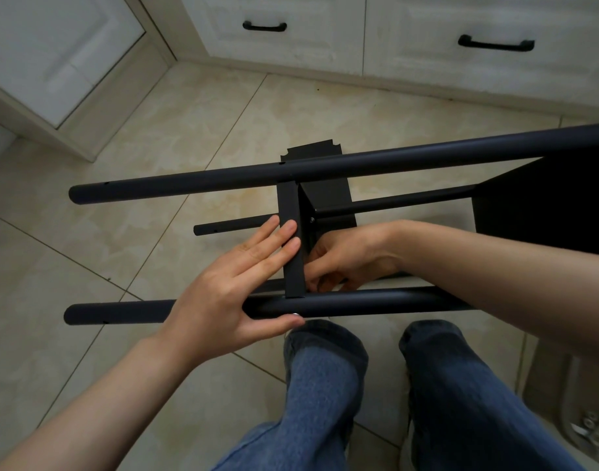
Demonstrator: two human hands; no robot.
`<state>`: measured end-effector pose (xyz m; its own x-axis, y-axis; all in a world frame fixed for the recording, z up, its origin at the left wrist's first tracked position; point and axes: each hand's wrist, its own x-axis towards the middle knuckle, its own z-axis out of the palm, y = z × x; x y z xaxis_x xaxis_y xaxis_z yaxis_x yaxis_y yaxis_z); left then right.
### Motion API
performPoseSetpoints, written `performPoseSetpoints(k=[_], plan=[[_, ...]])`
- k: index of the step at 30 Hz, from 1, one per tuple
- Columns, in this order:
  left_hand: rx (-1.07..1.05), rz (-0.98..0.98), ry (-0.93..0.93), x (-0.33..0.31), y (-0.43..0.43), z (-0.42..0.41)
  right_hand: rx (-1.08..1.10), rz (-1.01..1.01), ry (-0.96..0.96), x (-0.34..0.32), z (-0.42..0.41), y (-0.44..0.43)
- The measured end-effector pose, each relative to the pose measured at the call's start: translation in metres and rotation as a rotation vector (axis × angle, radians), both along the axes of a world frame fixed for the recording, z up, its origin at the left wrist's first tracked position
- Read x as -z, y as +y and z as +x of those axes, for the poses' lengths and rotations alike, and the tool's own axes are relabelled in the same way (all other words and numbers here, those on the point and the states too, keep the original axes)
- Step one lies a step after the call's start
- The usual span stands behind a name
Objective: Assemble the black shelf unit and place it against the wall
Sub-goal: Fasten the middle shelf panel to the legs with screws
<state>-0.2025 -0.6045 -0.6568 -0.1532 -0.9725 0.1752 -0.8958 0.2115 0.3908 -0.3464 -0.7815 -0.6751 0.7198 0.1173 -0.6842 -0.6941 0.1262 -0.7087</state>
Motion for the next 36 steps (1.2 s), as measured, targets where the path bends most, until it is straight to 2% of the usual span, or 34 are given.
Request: performPoseSetpoints(k=[4,31,36], plan=[[-0.002,0.001,-0.001,0.0005,0.0008,-0.0001,0.004,0.046,0.002,0.0007,-0.004,-0.0047],[-0.004,-0.016,-0.025,0.0009,-0.0021,0.0006,0.032,-0.018,-0.024,0.0005,-0.0006,-0.0003],[-0.001,-0.023,-0.019,0.0015,-0.0008,-0.0009,0.025,0.027,-0.027,-0.0021,-0.0026,-0.0027]])
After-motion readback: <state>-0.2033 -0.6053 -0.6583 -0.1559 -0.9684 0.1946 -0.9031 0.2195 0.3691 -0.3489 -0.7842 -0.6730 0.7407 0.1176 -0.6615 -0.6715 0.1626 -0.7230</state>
